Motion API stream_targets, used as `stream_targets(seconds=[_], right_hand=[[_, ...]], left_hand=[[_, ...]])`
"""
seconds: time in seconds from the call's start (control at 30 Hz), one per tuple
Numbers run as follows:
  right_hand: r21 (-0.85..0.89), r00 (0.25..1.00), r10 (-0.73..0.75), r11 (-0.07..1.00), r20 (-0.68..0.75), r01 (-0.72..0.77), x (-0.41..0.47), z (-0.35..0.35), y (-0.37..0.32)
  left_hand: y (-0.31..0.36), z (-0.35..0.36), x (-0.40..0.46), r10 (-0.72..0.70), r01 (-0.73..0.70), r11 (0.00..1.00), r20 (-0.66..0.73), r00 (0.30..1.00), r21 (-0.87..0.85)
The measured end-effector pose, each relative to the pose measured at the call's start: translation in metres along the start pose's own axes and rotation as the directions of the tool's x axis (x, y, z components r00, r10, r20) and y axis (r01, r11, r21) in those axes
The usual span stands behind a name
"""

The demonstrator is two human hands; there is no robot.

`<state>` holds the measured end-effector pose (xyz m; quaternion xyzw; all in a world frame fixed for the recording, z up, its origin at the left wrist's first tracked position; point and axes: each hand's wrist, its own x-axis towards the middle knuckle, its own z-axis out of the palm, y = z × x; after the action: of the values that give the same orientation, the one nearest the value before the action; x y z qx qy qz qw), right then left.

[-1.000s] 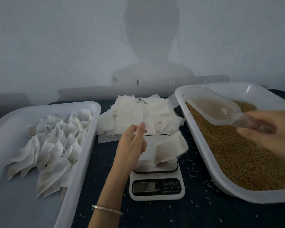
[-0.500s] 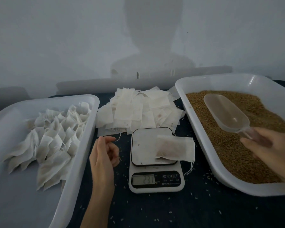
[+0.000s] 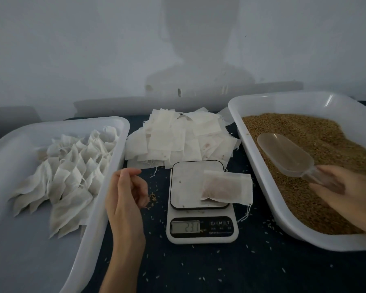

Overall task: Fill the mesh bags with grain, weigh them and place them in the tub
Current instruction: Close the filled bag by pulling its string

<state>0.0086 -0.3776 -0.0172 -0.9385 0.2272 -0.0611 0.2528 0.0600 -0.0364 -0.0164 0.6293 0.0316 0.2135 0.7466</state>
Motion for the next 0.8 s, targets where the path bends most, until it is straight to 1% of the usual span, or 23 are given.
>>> stream_targets(seconds=[0.17, 0.27, 0.43, 0.57, 0.63, 0.7, 0.77, 0.8], right_hand=[[-0.021, 1.0, -0.007, 1.0, 0.028, 0.008, 0.002, 0.002, 0.001], [-0.063, 0.999, 0.006, 0.998, 0.052, -0.002, 0.003, 0.0, 0.002], [-0.122, 0.997, 0.021, 0.992, 0.068, -0.012, 0.005, 0.0, 0.003], [-0.189, 0.998, -0.025, 0.981, 0.052, 0.034, 0.002, 0.0, 0.001], [-0.203, 0.999, -0.045, 0.978, 0.029, 0.05, -0.001, -0.001, -0.001], [-0.206, 0.997, -0.068, 0.976, 0.04, 0.075, -0.003, -0.002, -0.005], [-0.207, 0.989, -0.102, 0.971, 0.105, 0.122, -0.006, -0.004, -0.011], [-0.218, 0.983, -0.113, 0.966, 0.145, 0.143, -0.007, -0.005, -0.014]], left_hand=[[0.002, -0.004, -0.002, 0.007, -0.007, 1.0, -0.005, 1.0, 0.027], [0.003, -0.002, -0.003, 0.018, -0.019, 0.998, 0.022, 1.0, 0.056], [0.007, 0.011, -0.005, 0.03, -0.047, 0.993, 0.149, 0.988, 0.112], [0.01, 0.025, -0.009, 0.061, -0.113, 0.976, 0.268, 0.962, 0.185], [0.011, 0.031, -0.012, 0.077, -0.171, 0.955, 0.353, 0.932, 0.243], [0.01, 0.036, -0.015, 0.074, -0.239, 0.916, 0.452, 0.889, 0.321], [0.007, 0.043, -0.02, 0.081, -0.378, 0.827, 0.576, 0.813, 0.416], [0.004, 0.049, -0.024, 0.082, -0.462, 0.77, 0.65, 0.755, 0.44]])
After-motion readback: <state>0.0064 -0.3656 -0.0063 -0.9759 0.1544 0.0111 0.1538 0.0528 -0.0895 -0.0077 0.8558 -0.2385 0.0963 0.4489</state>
